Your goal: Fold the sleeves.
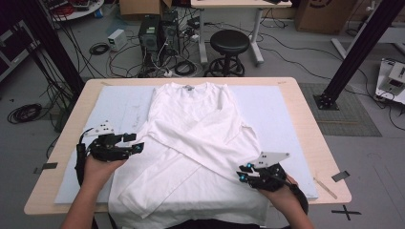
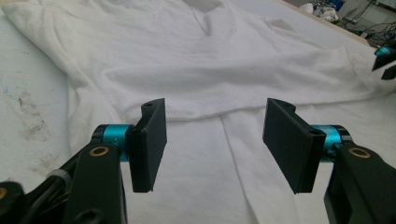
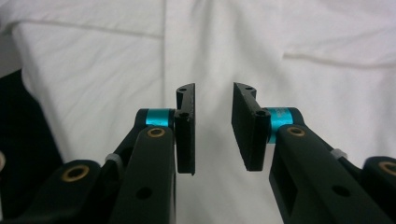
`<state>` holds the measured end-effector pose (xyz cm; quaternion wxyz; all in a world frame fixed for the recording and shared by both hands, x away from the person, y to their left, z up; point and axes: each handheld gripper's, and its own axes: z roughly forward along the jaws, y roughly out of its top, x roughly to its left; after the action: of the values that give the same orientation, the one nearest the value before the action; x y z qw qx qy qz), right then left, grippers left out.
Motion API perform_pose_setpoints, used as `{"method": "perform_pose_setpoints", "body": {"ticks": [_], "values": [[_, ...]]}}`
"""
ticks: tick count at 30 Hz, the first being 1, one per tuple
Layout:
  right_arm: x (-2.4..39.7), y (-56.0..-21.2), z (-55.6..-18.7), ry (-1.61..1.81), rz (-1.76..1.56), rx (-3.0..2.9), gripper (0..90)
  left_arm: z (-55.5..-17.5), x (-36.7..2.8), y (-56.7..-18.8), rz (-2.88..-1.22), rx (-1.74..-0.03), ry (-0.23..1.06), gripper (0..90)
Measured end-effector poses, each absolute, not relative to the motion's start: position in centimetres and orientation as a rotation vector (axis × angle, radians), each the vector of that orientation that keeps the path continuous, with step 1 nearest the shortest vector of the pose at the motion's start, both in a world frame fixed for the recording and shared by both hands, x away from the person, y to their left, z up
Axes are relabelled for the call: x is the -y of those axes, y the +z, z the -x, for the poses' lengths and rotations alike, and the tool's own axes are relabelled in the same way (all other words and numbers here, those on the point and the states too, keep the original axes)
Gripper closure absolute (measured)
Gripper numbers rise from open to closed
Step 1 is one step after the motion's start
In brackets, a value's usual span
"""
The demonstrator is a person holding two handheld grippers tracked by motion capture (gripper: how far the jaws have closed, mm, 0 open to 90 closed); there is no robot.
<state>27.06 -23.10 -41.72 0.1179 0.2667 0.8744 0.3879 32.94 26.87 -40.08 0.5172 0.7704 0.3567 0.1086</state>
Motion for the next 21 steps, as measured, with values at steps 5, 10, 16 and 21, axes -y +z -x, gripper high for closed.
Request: {"method": "perform_pose_setpoints", "body": {"ticks": [5,10,16,21], "values": [[21.2,-40.2,-30.3,1.156,-0.791,-2.495,66.6,-32.8,-26.9,-39.9,-1.838,-0.856,0.265,39.9],[19.2,-39.7,-33.4,1.156,-0.81,-2.485,64.0,-32.9,-27.2,-39.9,-1.833,-0.861,0.264,39.8],[15.6,-40.4,-38.0,1.109,-0.866,-2.506,63.7,-33.0,-27.4,-40.0,-1.832,-0.864,0.268,39.8],[13.0,-41.5,-40.9,1.064,-0.885,-2.509,64.6,-33.1,-27.8,-40.0,-1.827,-0.873,0.272,39.9]]}}
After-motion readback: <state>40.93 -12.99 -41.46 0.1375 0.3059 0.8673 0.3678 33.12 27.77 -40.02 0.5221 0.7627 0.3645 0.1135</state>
